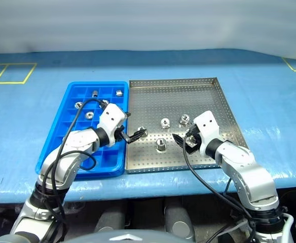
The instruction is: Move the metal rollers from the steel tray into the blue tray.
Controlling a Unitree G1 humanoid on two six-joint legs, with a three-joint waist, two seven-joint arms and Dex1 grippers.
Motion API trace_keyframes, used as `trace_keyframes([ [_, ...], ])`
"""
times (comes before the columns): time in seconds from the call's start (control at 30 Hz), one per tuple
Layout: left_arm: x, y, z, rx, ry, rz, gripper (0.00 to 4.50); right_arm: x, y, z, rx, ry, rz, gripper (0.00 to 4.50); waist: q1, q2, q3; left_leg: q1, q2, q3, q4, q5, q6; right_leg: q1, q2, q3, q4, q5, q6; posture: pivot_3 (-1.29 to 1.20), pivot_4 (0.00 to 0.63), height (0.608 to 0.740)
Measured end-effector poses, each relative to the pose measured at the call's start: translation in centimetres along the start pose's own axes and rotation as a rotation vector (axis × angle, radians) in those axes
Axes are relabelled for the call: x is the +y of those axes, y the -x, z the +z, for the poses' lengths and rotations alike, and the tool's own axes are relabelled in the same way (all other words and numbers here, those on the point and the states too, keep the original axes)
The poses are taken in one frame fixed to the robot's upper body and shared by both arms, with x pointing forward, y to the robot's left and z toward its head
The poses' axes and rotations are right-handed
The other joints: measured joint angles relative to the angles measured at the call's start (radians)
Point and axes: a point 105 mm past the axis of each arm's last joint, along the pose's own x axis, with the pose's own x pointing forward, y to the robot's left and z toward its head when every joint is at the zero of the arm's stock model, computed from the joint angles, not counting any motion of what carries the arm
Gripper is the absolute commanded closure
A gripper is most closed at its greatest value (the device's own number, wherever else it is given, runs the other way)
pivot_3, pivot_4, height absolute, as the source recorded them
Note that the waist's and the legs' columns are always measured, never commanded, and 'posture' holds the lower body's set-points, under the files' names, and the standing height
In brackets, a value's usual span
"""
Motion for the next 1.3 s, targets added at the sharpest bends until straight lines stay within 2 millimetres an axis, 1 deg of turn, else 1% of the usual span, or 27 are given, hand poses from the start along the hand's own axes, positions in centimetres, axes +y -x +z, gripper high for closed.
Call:
trace_keyframes([
  [0.13,-0.1,-0.1,-0.2,0.008,0.003,-0.008,0.0,0.0,0.0,0.0,-0.001,0.0,-0.001,0.03,0.0,0.0,0.0,0.0,0.0,0.0,0.0,0.0,0.0,0.0,0.0,0.0,0.0,0.0,0.0,-0.01,0.15,0.74],
  [0.27,-0.9,-0.5,-0.1,0.009,-0.004,-0.049,0.0,0.1,0.1,0.2,-0.008,0.006,-0.001,0.03,0.0,0.0,0.0,0.0,0.0,0.0,0.0,0.0,0.0,0.0,0.0,0.0,0.0,0.0,0.0,-0.03,0.15,0.74],
  [0.37,-2.3,-1.2,0.3,0.001,-0.016,-0.123,0.0,0.1,0.3,0.2,-0.011,0.004,-0.007,0.03,0.0,0.0,0.0,0.0,0.0,0.0,0.0,0.0,0.0,0.0,0.0,0.0,0.0,0.0,0.0,-0.04,0.15,0.74],
  [0.43,-4.1,-2.2,0.4,0.0,-0.021,-0.204,0.0,0.1,0.4,0.1,-0.012,-0.001,-0.018,0.03,-0.001,0.0,0.0,0.0,0.0,0.0,0.001,0.0,0.0,0.0,0.0,0.0,0.0,0.0,0.0,-0.05,0.15,0.74],
  [0.5,-5.4,-3.0,0.2,0.011,-0.015,-0.261,0.0,0.1,0.5,0.1,-0.015,-0.002,-0.027,0.03,-0.003,0.0,0.0,0.0,0.0,0.0,0.001,0.0,0.0,0.0,0.0,0.0,0.0,0.0,0.0,-0.06,0.15,0.74],
  [0.6,-6.3,-3.7,-0.2,0.029,-0.013,-0.308,0.0,0.0,0.9,0.0,-0.016,-0.004,-0.044,0.03,-0.014,0.0,0.0,0.0,0.0,0.0,0.001,0.0,0.0,0.0,0.0,0.0,0.0,0.0,0.0,-0.08,0.15,0.74],
  [0.73,-6.3,-4.5,-1.0,0.075,-0.019,-0.32,0.0,0.0,1.0,-0.1,-0.017,-0.01,-0.055,0.03,-0.026,0.001,-0.001,0.001,0.0,0.0,0.001,0.0,0.0,0.0,0.001,0.001,0.001,0.0,0.0,-0.1,0.15,0.74],
  [0.93,-6.5,-5.2,-3.8,0.191,-0.034,-0.319,0.0,0.0,1.2,-0.2,-0.017,-0.013,-0.073,0.03,-0.036,0.001,-0.001,0.0,0.0,0.0,0.001,0.0,0.0,0.0,0.001,0.001,0.001,0.0,0.0,-0.11,0.15,0.74],
  [1.03,-6.5,-5.4,-4.4,0.216,-0.055,-0.307,0.55,0.1,1.3,-0.3,-0.013,-0.018,-0.076,0.0,-0.04,0.001,-0.001,0.001,0.0,0.0,0.001,0.0,0.0,0.0,0.001,0.001,0.001,0.0,0.0,-0.11,0.15,0.74],
  [1.13,-6.5,-5.5,-4.4,0.213,-0.058,-0.301,1.53,0.1,1.3,-0.3,-0.015,-0.019,-0.078,0.0,-0.045,0.001,-0.001,0.001,0.0,0.0,0.001,0.0,0.0,0.0,0.0,0.001,0.001,0.0,0.0,-0.11,0.15,0.74],
  [1.3,-7.1,-5.6,-4.3,0.202,-0.035,-0.319,1.53,0.1,1.3,-0.3,-0.013,-0.018,-0.077,0.0,-0.046,0.001,-0.001,0.001,0.0,0.0,0.001,0.0,0.0,0.0,0.0,0.001,0.001,0.0,0.0,-0.09,0.15,0.74],
])
